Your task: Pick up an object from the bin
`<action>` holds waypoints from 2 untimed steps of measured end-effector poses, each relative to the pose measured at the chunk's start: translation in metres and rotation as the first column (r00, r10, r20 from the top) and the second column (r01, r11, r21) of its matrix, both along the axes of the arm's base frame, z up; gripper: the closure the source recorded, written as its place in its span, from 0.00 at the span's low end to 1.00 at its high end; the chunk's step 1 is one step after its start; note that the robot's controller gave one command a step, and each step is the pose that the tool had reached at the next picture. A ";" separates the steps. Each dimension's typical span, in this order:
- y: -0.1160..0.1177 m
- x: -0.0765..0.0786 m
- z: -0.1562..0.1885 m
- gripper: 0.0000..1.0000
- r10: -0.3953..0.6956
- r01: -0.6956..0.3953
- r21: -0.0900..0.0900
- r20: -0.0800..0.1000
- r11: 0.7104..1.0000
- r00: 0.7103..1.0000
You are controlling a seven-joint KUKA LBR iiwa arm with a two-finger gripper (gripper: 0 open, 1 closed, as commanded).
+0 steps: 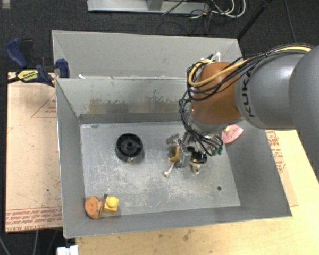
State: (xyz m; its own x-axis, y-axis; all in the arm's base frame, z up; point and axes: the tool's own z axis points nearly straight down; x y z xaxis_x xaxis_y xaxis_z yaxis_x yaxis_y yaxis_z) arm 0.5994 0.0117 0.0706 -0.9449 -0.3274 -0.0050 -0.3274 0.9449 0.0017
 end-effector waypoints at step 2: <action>0.008 -0.010 0.044 1.00 0.001 -0.001 -0.002 -0.010 1.000 1.000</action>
Offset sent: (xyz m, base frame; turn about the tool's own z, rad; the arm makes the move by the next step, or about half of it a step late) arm -0.0121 0.0154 0.0806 -0.0029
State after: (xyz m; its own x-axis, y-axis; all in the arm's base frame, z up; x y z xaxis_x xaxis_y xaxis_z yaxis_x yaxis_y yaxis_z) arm 0.5897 0.0201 0.1143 -0.9445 -0.3285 0.0055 -0.3285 0.9445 0.0030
